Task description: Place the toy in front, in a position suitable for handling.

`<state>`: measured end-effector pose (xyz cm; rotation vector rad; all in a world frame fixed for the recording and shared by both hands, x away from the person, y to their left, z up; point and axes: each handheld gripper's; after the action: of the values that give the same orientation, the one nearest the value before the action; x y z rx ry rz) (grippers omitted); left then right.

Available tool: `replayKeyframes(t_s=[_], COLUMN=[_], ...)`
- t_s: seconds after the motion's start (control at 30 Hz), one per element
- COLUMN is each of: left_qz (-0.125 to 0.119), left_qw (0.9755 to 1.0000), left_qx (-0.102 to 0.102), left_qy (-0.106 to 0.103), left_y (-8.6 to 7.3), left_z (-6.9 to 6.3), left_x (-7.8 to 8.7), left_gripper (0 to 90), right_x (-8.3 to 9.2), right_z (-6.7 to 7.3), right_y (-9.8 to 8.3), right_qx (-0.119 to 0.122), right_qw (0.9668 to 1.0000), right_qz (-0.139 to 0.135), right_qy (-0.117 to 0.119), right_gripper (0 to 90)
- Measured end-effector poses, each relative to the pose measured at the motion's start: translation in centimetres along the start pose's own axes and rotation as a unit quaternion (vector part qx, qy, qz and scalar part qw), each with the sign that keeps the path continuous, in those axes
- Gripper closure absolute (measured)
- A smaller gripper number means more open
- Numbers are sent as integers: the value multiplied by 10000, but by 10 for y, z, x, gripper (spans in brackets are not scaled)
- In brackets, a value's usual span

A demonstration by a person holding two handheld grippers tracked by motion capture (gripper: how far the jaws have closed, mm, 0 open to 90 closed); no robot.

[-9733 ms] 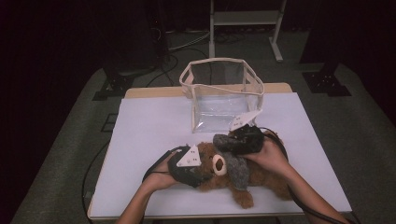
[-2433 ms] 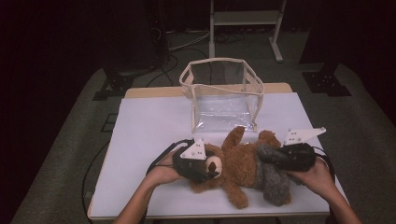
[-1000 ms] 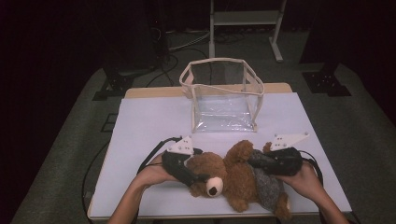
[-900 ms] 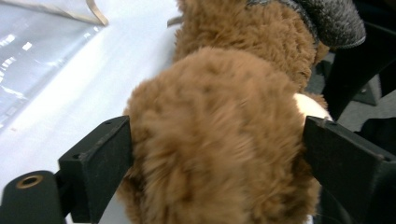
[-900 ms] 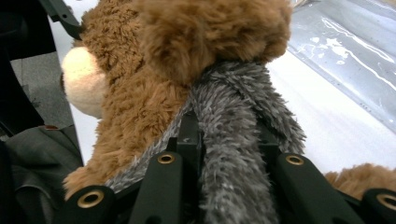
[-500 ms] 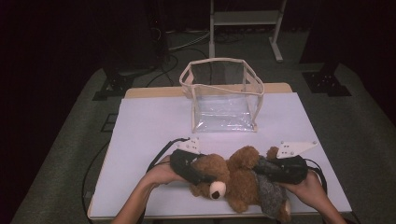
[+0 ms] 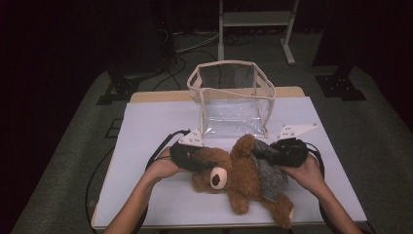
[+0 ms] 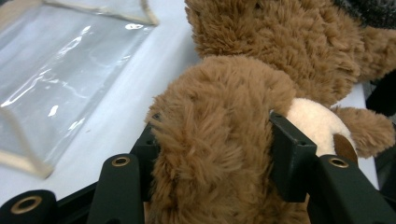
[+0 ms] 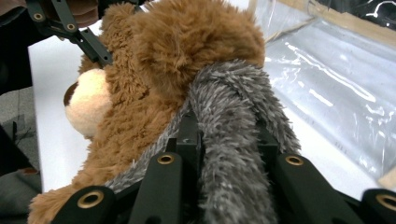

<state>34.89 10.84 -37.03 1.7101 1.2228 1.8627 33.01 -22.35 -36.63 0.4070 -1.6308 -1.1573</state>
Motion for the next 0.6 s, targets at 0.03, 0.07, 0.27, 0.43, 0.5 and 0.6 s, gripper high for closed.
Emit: replayKeyframes(t_s=[0.03,0.07,0.27,0.43,0.5,0.6], left_qz=[3,-12,-84,-53,-3,101], left_qw=[10000,10000,9999,9993,9988,9983], left_qx=[5,25,33,171,209,202], left_qy=[68,78,-61,-322,-446,-529], left_y=[-1,-2,-13,-19,-21,-24], left_z=[2,3,-3,-8,-10,-14], left_x=[2,3,6,9,8,2], left_gripper=[472,472,430,205,131,47], right_x=[-3,-7,-17,-14,-8,0], right_z=[-3,-6,-7,10,20,28], right_y=[3,7,6,-5,-12,-20], right_qx=[-6,3,-31,61,77,88], right_qw=[10000,10000,9995,9990,9991,9992], right_qz=[8,53,255,300,226,145], right_qy=[17,23,199,330,354,359], right_gripper=[712,711,710,715,715,716])
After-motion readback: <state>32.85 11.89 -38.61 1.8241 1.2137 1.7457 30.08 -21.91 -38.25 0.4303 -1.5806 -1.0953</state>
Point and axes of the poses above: each handheld gripper's, and its own axes: x roughly backward along the jaws, y roughly out of its top, z roughly to its left, and after that the axes turned 7 degrees about x, right-handed
